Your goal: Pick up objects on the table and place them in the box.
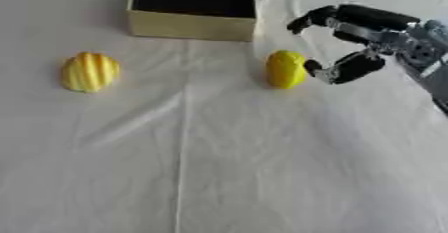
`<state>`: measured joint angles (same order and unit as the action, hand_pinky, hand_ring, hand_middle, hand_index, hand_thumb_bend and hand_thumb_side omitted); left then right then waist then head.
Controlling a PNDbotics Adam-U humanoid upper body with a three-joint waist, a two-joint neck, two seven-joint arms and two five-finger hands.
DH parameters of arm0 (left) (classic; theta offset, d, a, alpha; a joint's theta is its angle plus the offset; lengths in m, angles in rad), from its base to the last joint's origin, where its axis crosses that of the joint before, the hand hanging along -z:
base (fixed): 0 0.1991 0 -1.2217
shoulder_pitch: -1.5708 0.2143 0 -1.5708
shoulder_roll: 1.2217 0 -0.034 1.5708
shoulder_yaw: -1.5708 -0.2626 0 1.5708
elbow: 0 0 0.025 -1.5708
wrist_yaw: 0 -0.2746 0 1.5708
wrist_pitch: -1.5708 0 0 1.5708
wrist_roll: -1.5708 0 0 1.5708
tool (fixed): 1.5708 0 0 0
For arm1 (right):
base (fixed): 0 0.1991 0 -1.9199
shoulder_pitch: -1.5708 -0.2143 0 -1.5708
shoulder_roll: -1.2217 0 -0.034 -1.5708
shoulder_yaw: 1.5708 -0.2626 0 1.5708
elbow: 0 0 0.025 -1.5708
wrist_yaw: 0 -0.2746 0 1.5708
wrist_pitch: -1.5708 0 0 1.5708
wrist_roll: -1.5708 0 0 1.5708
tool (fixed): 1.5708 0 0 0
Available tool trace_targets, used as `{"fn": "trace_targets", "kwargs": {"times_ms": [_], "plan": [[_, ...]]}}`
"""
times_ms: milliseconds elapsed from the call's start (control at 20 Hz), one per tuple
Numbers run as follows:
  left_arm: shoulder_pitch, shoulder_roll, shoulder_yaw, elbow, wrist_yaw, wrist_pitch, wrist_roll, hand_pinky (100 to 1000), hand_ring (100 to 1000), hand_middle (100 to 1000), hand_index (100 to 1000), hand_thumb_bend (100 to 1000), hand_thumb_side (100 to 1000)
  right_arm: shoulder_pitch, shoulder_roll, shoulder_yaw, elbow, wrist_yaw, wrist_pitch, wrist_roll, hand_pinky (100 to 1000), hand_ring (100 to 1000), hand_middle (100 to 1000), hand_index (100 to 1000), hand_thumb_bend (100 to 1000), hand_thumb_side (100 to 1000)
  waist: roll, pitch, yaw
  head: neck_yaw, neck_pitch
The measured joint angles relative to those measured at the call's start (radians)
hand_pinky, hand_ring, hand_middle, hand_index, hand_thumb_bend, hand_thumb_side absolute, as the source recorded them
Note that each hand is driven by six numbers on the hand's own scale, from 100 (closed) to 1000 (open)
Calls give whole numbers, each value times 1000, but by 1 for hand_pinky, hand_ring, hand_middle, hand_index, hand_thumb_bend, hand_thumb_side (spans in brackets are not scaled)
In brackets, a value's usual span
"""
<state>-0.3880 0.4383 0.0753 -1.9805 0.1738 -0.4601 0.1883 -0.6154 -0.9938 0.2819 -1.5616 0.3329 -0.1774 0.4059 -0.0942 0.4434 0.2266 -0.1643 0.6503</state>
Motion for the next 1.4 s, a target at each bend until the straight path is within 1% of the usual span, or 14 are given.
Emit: {"fn": "trace_targets", "kwargs": {"times_ms": [150, 350, 500, 600, 650, 700, 750, 800, 850, 900, 950, 1050, 1250, 1400], "plan": [[-1, -2, -3, 0, 3, 3, -3, 827, 799, 746, 841, 100, 618, -1, 7, 2, 18, 18, -14, 15, 938, 921, 834, 936, 242, 100, 0, 3, 1, 0, 0], [-4, -8, -4, 0, 4, 5, -5, 827, 799, 745, 841, 100, 618, -5, 16, 3, 40, 37, -33, 32, 939, 922, 839, 940, 238, 100, 0, 9, 6, 0, 0], [-8, -9, -4, 0, 5, 8, -8, 828, 798, 745, 841, 100, 618, -12, 28, 3, 59, 51, -43, 40, 939, 921, 835, 937, 201, 100, -1, 15, 9, -1, -1], [-8, -10, -4, 0, 7, 9, -9, 828, 798, 745, 840, 100, 618, -18, 37, 3, 74, 54, -45, 40, 937, 916, 816, 920, 142, 100, -1, 18, 14, -1, -1], [-8, -12, -4, 0, 7, 10, -10, 828, 798, 745, 840, 100, 618, -19, 43, 3, 78, 54, -45, 39, 930, 907, 758, 875, 100, 100, -1, 19, 14, -1, -1], [-8, -15, -4, 0, 7, 11, -11, 828, 799, 745, 840, 100, 618, -19, 47, 3, 81, 53, -46, 37, 926, 901, 729, 851, 100, 100, -1, 19, 14, -1, -1], [-8, -17, -4, 0, 7, 12, -12, 828, 799, 745, 840, 100, 618, -19, 49, 3, 83, 49, -43, 33, 918, 890, 665, 804, 100, 100, -1, 19, 14, -1, -1], [-8, -17, -4, 0, 7, 12, -12, 828, 799, 745, 840, 100, 618, -19, 50, 3, 83, 41, -40, 26, 914, 883, 633, 778, 100, 100, -1, 19, 14, 0, -1], [-8, -17, -4, 0, 7, 13, -13, 829, 799, 746, 841, 100, 618, -19, 51, 3, 83, 32, -35, 17, 907, 866, 571, 715, 100, 100, -1, 19, 14, 0, -1], [-8, -17, -4, 0, 7, 14, -13, 829, 799, 746, 841, 100, 618, -18, 51, 3, 82, 22, -28, 8, 902, 858, 549, 693, 100, 100, -1, 19, 14, 1, -1], [-8, -18, -4, 0, 7, 15, -14, 829, 799, 746, 840, 100, 618, -18, 51, 3, 81, 9, -20, -2, 887, 829, 497, 636, 100, 106, -1, 19, 13, 3, -1], [-8, -18, -4, 0, 7, 16, -15, 829, 800, 746, 840, 100, 618, -17, 51, 2, 76, -17, -1, -26, 865, 787, 425, 560, 100, 117, 0, 19, 12, 4, 0], [-8, -18, -4, 0, 7, 18, -16, 829, 800, 747, 841, 100, 618, -16, 51, -12, 55, -76, 47, -97, 855, 754, 378, 530, 100, 114, 0, 19, 8, 5, 0], [-8, -18, -4, 0, 8, 18, -16, 829, 801, 747, 840, 100, 617, -18, 44, -38, 15, -126, 75, -151, 855, 729, 356, 518, 100, 106, 1, 18, 5, 7, -1]]}}
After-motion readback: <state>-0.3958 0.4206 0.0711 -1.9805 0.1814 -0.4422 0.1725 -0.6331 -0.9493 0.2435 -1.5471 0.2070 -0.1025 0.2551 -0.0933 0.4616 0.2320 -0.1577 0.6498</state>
